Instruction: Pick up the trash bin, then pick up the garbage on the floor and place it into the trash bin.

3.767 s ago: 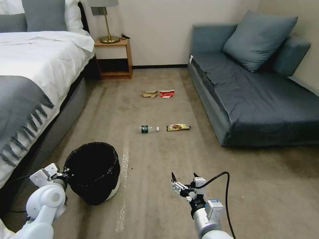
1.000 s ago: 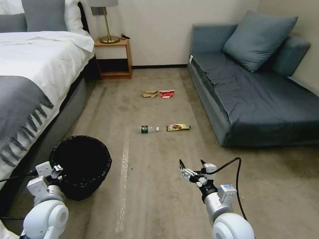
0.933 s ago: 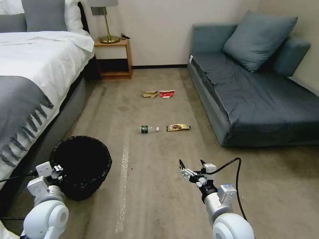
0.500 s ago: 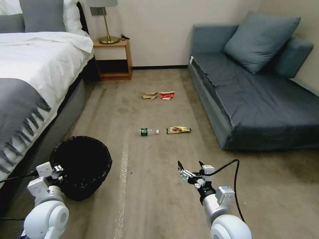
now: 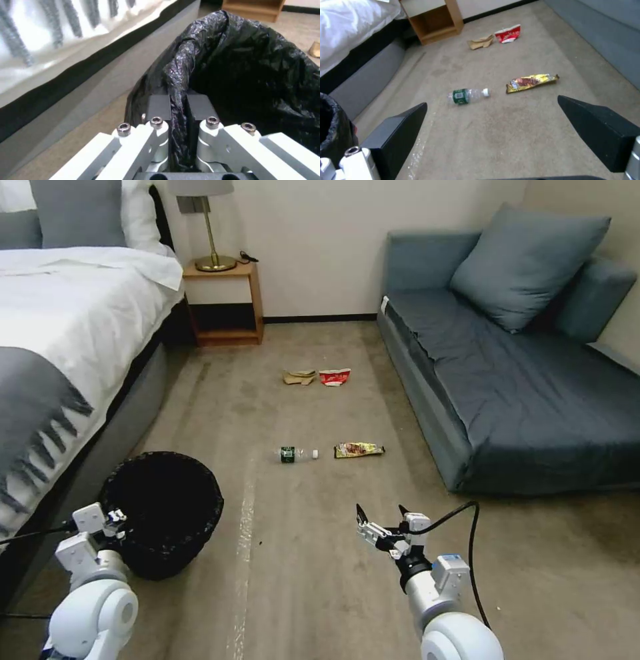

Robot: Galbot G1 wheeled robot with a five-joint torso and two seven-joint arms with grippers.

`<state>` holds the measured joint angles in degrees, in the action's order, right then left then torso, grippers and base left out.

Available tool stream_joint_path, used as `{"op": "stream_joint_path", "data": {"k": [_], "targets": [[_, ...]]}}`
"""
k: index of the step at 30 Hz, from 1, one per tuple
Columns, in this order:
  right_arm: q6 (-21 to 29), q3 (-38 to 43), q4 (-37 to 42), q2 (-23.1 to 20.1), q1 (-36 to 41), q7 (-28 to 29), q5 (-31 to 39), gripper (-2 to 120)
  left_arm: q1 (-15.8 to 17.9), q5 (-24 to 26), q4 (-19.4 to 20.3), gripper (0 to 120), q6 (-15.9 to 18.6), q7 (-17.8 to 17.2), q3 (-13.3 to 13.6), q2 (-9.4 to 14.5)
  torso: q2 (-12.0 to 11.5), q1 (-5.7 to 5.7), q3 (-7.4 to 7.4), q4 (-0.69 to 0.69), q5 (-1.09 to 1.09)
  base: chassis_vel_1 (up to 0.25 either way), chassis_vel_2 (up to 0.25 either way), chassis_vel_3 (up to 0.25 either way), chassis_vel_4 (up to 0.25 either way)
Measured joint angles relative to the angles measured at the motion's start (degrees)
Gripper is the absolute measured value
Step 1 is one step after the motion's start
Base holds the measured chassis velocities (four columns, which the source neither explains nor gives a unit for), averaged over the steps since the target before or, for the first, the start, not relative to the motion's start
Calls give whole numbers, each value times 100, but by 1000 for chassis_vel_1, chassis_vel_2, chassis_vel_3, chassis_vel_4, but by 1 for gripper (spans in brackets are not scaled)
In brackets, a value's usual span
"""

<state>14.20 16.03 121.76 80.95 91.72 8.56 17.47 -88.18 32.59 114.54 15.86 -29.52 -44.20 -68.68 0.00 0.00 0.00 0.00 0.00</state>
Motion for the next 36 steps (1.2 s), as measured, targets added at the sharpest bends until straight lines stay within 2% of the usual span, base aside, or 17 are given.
{"op": "stream_joint_path", "data": {"k": [36], "targets": [[-7, -37, 18, 61, 82, -32, -84, 100, -23, -11, -20, 8, -50, -25, -15, 25, 0, 0, 0, 0, 0, -85, 86, 88, -85]]}}
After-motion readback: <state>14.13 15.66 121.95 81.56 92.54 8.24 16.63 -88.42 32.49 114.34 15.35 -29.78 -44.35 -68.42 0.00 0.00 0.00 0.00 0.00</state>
